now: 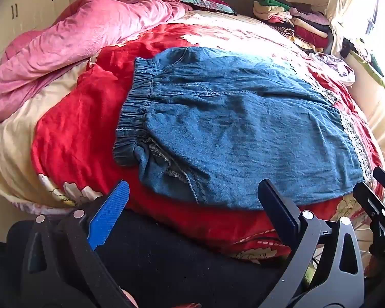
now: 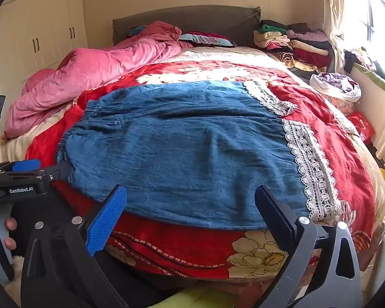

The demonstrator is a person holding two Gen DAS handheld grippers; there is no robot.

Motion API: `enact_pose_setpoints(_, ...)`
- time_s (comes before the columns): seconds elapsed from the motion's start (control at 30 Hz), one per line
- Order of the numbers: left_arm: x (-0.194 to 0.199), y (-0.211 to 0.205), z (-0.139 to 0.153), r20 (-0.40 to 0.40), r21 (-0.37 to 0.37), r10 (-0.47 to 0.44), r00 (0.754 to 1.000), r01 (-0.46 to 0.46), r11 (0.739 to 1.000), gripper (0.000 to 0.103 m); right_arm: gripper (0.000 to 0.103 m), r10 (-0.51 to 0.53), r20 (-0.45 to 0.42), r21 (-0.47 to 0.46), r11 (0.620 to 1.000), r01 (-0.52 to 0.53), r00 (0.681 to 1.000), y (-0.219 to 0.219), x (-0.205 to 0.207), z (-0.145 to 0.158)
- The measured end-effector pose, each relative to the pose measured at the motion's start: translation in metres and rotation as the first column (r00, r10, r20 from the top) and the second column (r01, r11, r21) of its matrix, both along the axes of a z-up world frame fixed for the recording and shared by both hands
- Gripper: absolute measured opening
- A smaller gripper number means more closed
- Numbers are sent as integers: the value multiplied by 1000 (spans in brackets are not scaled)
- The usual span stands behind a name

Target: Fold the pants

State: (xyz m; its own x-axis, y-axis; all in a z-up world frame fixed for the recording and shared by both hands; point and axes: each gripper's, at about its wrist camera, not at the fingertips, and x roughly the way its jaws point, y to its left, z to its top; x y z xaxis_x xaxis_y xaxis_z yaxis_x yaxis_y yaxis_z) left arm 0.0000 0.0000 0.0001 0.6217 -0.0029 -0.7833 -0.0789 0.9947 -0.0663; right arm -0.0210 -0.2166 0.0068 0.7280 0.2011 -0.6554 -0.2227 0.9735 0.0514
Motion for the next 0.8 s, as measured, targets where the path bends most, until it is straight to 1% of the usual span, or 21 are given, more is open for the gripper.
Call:
enact_pose_setpoints(0.07, 0, 0, 0, 2, 1, 2, 1000, -2, 1000, 94, 99, -1, 12, -3, 1000, 2, 1000, 1, -1, 0)
enact_pose_setpoints(0.27, -2, 6, 0, 3, -6, 10, 1000, -10, 1000, 94, 99, 1, 1, -2, 1000, -1, 1000, 0, 2, -1)
enact_pose_setpoints(0.3, 0, 1, 0, -2, 6, 4, 1000, -4, 1000, 94, 99, 2, 0, 0, 1000, -2, 1000, -1, 1, -1)
enact_pose_setpoints(0.53, 0, 1, 0, -3, 6, 4, 1000, -4, 1000, 94, 99, 8, 5, -4, 1000, -8, 1000, -4, 0, -1)
enact_pose_setpoints(0.57, 0, 1, 0, -3, 5, 2, 1000, -2, 1000, 94, 99, 6, 6, -15, 1000, -6, 1000, 2, 1, 0)
enact_pose_setpoints(0.8, -1, 2, 1, -2, 8, 2, 1000, -2, 1000, 95, 99, 7, 5, -15, 1000, -7, 1000, 3, 1, 0)
